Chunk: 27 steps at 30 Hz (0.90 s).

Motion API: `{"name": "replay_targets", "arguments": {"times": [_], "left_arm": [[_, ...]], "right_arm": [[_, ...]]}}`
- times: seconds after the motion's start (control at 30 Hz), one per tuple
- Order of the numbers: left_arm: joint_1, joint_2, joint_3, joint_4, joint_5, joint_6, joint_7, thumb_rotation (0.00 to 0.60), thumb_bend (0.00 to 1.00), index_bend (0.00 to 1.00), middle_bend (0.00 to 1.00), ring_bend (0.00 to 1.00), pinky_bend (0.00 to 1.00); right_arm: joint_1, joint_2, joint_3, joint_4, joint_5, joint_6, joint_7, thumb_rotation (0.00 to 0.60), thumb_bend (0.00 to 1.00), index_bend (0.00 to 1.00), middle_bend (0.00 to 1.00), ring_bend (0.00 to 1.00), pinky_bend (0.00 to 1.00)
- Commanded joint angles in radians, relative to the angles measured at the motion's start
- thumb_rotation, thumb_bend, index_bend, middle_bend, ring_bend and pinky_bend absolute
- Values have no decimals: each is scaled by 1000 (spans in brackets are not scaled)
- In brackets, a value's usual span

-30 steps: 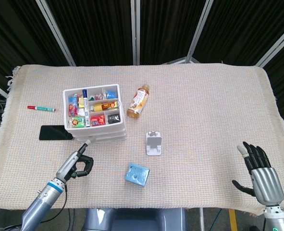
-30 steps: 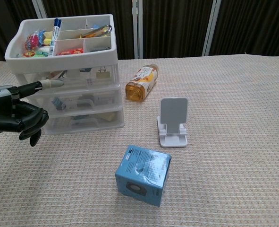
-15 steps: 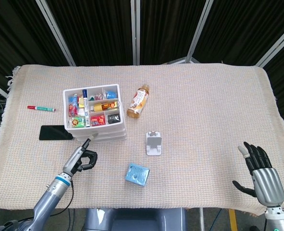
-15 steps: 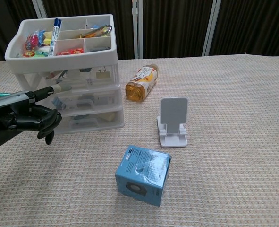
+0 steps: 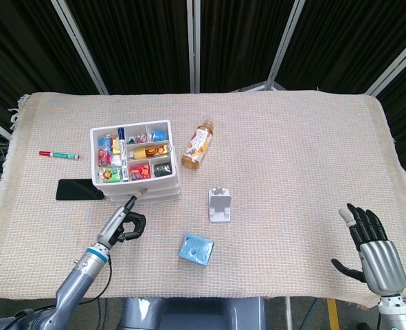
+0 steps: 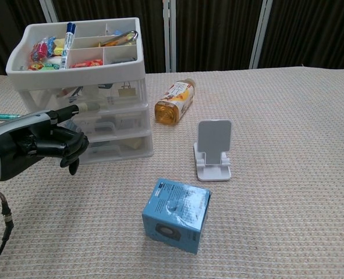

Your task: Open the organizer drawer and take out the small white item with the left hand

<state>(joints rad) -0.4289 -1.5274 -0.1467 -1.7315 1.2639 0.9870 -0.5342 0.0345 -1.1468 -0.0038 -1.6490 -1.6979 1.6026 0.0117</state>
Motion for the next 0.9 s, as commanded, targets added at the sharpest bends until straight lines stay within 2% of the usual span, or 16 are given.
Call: {"name": "replay_targets", "arguments": {"times": [0.03,0.77,0.9], "left_arm": [[-4,-3,-4,1,-5,-3,3,600,712,0,764,741,602],[-49,-31,-33,23,-60,-55,39,600,714,0,765,741,602],[-48,-28,-31,24,-60,-56,37,600,715,44,764,741,602]], "right_arm": [[0,0,0,0,-1,0,0,600,20,0,0,0,0],[2,1,-5,-1,-4,-9,5,600,20,0,0,0,0],[2,0,-4,-1,-2,-11,5,600,20,0,0,0,0]]}}
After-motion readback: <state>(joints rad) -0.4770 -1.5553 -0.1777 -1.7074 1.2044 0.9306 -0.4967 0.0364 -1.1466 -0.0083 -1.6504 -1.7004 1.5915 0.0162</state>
